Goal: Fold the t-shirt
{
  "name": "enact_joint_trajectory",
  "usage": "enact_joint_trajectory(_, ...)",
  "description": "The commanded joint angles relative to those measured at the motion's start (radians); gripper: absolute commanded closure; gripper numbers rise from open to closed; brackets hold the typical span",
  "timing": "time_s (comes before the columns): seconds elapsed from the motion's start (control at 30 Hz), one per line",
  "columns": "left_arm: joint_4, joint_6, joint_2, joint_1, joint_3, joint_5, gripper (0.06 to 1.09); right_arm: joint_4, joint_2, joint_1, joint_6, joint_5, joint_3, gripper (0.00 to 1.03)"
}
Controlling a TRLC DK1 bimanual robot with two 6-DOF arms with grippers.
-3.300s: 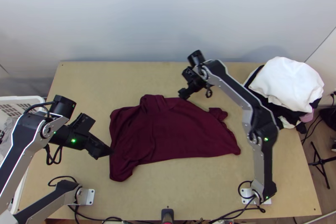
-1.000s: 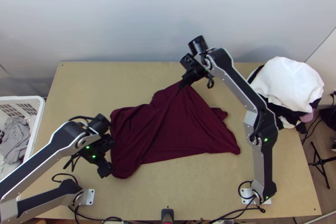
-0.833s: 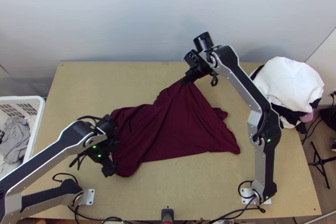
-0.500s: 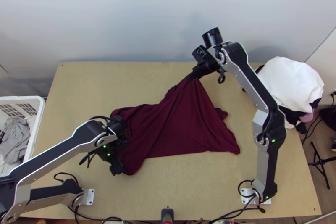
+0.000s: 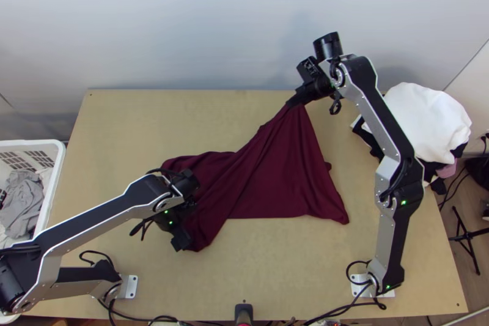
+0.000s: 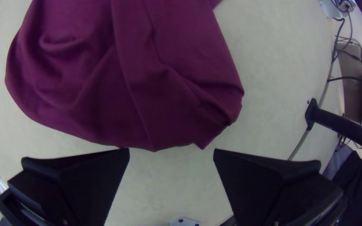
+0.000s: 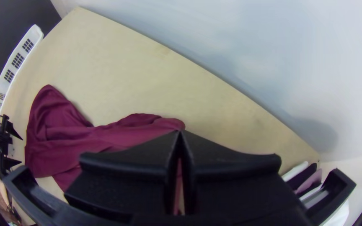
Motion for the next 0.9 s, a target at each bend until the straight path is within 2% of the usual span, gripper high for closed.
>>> enact_joint_trajectory(0.0, 0.012, -0.006, 0.046, -0.012, 0.049, -0.010, 0.11, 0.009, 0.005, -0.047, -0.005, 0.023, -0.006, 1.00)
enact_joint_trajectory(0.17, 0.005, -0.028, 0.078, -0.061, 0.114, -0.006, 0.11, 0.009, 0.010, -0.052, -0.008, 0.025, -0.006, 1.00)
enact_joint_trajectory(0.33, -0.002, -0.022, 0.107, -0.134, 0.134, 0.051, 0.11, 0.009, 0.017, -0.057, -0.014, 0.025, -0.010, 1.00)
enact_joint_trajectory(0.57, -0.005, -0.023, 0.167, -0.194, 0.163, 0.048, 0.11, 0.023, 0.034, -0.129, -0.015, 0.044, -0.003, 1.00)
enact_joint_trajectory(0.87, 0.018, -0.023, 0.221, -0.176, 0.174, -0.017, 0.11, 0.064, 0.048, -0.204, -0.032, 0.054, 0.001, 1.00)
